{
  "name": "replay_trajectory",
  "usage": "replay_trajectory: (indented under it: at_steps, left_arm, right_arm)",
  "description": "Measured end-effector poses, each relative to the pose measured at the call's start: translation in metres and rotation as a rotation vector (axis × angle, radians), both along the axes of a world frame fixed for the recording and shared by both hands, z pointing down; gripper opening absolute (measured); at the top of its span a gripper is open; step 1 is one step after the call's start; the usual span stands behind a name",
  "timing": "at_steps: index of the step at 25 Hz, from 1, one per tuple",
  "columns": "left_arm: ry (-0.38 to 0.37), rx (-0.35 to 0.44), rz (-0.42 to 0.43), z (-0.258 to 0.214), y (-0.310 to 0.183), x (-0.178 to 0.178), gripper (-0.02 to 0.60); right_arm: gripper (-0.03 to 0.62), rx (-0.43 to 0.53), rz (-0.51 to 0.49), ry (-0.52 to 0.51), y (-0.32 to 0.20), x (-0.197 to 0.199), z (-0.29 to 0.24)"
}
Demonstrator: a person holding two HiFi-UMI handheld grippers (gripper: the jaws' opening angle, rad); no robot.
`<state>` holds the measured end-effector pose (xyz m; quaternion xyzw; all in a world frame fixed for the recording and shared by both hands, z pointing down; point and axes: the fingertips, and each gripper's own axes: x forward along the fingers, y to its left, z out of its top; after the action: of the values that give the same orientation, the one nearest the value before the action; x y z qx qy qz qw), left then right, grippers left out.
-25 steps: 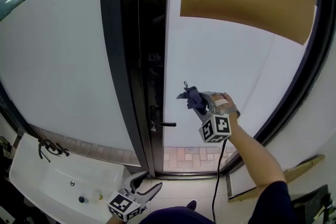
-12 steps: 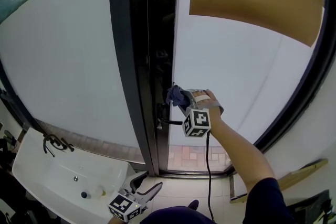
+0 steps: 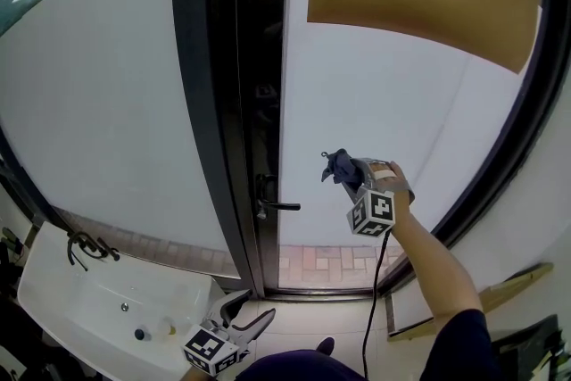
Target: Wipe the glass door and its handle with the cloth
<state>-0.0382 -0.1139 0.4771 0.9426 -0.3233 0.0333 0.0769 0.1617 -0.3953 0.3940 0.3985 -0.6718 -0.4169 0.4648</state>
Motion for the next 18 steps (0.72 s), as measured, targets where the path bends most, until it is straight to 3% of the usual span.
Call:
replay_trajectory:
  at_steps: [10,14,18]
  left_arm:
    - [-0.005,0.001,0.033,-0.002,0.0,0.009,0.249]
    - [-0.007,0.001,0.032,-0.001,0.001,0.008,0.249]
    - [-0.009,-0.003,0.024,0.0,0.001,0.004,0.249]
  right_arm:
    - [0.158,-0.008,0.197,-0.067,0.01,0.107,-0.004]
    - [0.158,-0.013,0.204,-0.114,0.014,0.104,-0.006]
    - [0.158,-0.009,0.102,-0.157,0.024,0.058,-0.016]
